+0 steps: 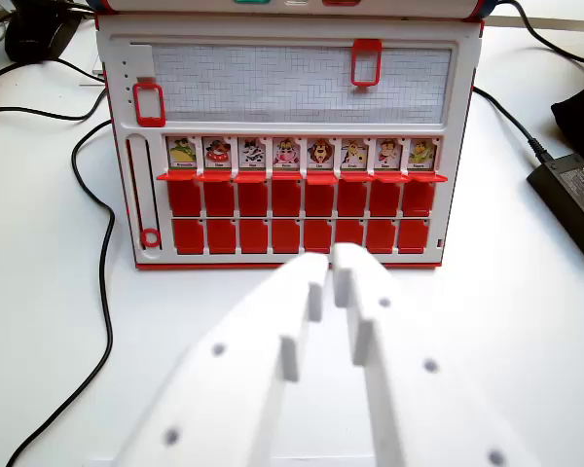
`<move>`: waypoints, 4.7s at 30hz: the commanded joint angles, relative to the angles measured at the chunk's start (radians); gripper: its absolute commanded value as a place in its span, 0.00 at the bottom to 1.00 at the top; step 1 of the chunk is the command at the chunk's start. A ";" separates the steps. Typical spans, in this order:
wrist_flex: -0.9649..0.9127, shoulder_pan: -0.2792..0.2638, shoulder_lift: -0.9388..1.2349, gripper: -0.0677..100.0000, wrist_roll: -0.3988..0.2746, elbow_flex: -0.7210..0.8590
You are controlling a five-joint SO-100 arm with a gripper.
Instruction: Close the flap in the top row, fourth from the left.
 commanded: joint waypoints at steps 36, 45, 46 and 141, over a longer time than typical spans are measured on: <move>0.035 0.023 -0.014 0.00 0.063 0.048; -0.129 0.040 -0.242 0.00 0.175 0.183; -0.161 0.037 -0.264 0.00 0.181 0.198; -0.357 -0.044 -0.867 0.00 0.492 -0.518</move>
